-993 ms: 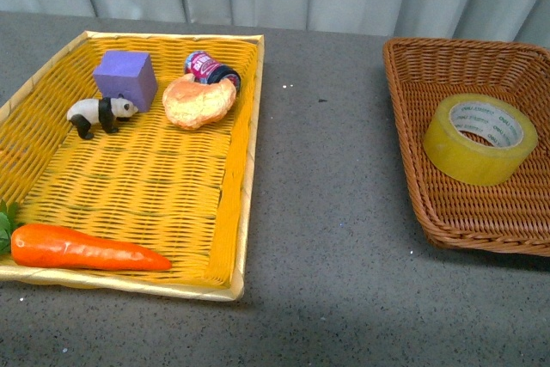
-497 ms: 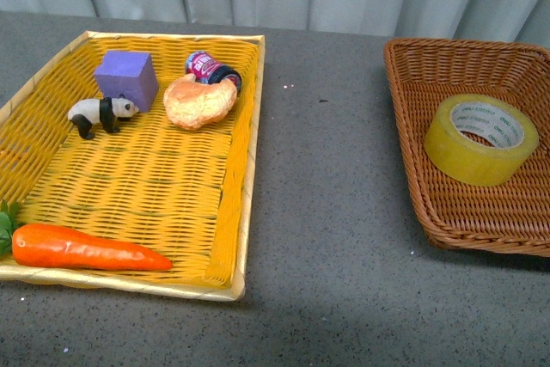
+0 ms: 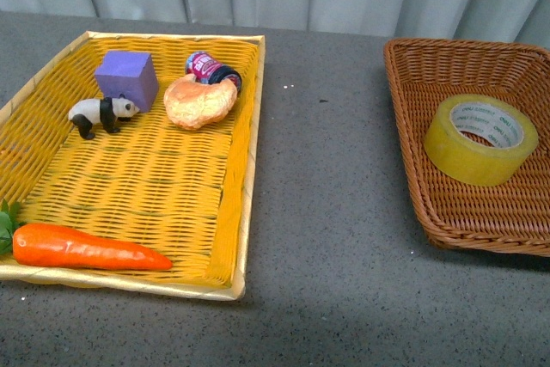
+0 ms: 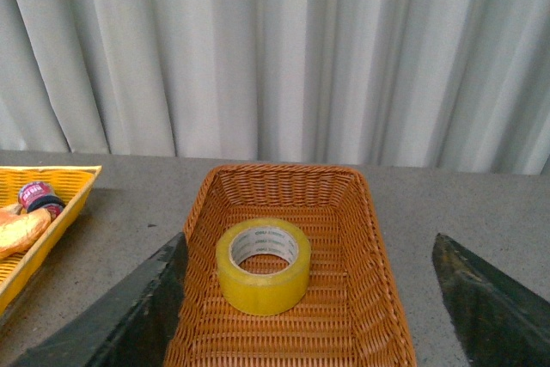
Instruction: Move tape to another basket
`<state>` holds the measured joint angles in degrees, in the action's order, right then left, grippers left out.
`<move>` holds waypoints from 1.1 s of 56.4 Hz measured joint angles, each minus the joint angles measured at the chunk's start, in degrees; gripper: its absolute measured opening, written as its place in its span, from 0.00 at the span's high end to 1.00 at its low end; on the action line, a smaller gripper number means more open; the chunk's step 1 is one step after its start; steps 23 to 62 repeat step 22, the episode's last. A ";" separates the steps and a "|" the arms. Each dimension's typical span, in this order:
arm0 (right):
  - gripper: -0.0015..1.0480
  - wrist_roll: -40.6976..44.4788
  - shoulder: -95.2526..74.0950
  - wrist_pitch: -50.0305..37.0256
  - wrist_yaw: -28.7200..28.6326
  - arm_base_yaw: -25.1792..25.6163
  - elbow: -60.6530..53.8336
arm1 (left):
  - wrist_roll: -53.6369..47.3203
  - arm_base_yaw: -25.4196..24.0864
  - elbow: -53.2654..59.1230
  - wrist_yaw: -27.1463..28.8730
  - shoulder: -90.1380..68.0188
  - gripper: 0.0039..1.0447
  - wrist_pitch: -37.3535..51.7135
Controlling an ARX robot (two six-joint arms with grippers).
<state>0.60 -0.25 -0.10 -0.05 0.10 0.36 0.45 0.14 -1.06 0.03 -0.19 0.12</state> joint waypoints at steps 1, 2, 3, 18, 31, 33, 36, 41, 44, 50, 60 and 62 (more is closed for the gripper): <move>0.14 0.00 0.00 0.00 0.00 0.00 0.00 | -0.02 0.02 0.00 0.00 0.00 0.05 0.00; 0.11 0.00 0.00 0.00 0.00 0.00 0.00 | -0.11 0.00 0.00 0.00 0.00 0.04 0.00; 0.08 0.00 0.00 0.00 0.00 0.00 0.00 | -0.13 0.02 0.00 0.00 -0.02 0.05 0.00; 0.09 -0.04 0.00 0.00 0.00 0.00 0.00 | -0.15 0.02 0.00 0.00 -0.02 0.06 0.00; 0.09 -0.04 0.00 0.00 0.00 0.00 0.00 | -0.15 0.02 0.00 -0.02 -0.02 0.06 0.00; 0.09 -0.04 0.00 0.00 0.00 0.00 0.00 | -0.15 0.02 0.00 -0.02 -0.02 0.06 0.00; 0.09 -0.04 0.00 0.00 0.00 0.00 0.00 | -0.15 0.02 0.00 -0.02 -0.02 0.06 0.00; 0.09 -0.04 0.00 0.00 0.00 0.00 0.00 | -0.15 0.02 0.00 -0.02 -0.02 0.06 0.00; 0.09 -0.04 0.00 0.00 0.00 0.00 0.00 | -0.15 0.02 0.00 -0.02 -0.02 0.06 0.00; 0.09 -0.04 0.00 0.00 0.00 0.00 0.00 | -0.15 0.02 0.00 -0.02 -0.02 0.06 0.00; 0.09 -0.04 0.00 0.00 0.00 0.00 0.00 | -0.15 0.02 0.00 -0.02 -0.02 0.06 0.00; 0.09 -0.04 0.00 0.00 0.00 0.00 0.00 | -0.15 0.02 0.00 -0.02 -0.02 0.06 0.00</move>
